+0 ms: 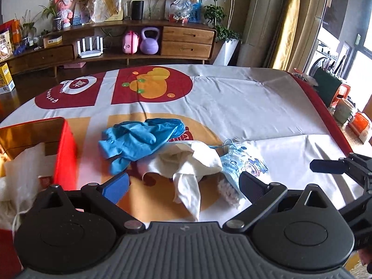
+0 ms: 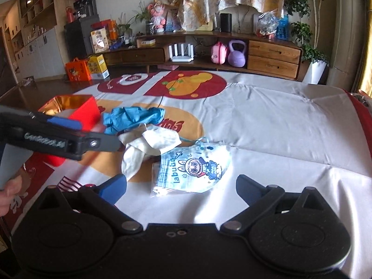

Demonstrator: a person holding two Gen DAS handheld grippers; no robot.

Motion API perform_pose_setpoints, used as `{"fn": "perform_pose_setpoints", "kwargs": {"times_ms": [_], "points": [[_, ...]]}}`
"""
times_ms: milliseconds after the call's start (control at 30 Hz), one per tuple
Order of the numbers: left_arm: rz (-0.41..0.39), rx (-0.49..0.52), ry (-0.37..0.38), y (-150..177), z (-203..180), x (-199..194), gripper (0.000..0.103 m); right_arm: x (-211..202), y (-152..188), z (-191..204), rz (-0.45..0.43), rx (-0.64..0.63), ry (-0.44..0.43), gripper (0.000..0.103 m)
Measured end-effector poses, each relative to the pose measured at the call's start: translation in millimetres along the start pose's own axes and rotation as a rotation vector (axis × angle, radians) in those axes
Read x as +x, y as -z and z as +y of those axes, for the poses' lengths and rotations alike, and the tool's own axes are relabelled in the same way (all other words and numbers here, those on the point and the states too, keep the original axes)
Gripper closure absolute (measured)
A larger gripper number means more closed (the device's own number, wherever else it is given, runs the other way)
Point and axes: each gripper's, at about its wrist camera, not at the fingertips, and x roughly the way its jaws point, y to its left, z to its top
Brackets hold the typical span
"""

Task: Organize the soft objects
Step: 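Grasp the blue-printed mask packet with the right tool while the left tool grasps the white cloth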

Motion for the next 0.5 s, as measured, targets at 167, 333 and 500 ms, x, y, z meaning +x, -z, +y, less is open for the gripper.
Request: {"fn": "perform_pose_setpoints", "kwargs": {"times_ms": [167,333,500], "points": [[0.015,0.01,-0.009,-4,-4,21,0.002,16,-1,5,0.021,-0.03,-0.008,0.005],[0.033,-0.042,0.009,-13,0,39,0.002,31,-10,2,0.02,-0.024,-0.007,0.007],[0.046,-0.059,-0.001,-20,-1,57,0.002,48,-16,6,0.02,-0.033,0.007,0.009]]}}
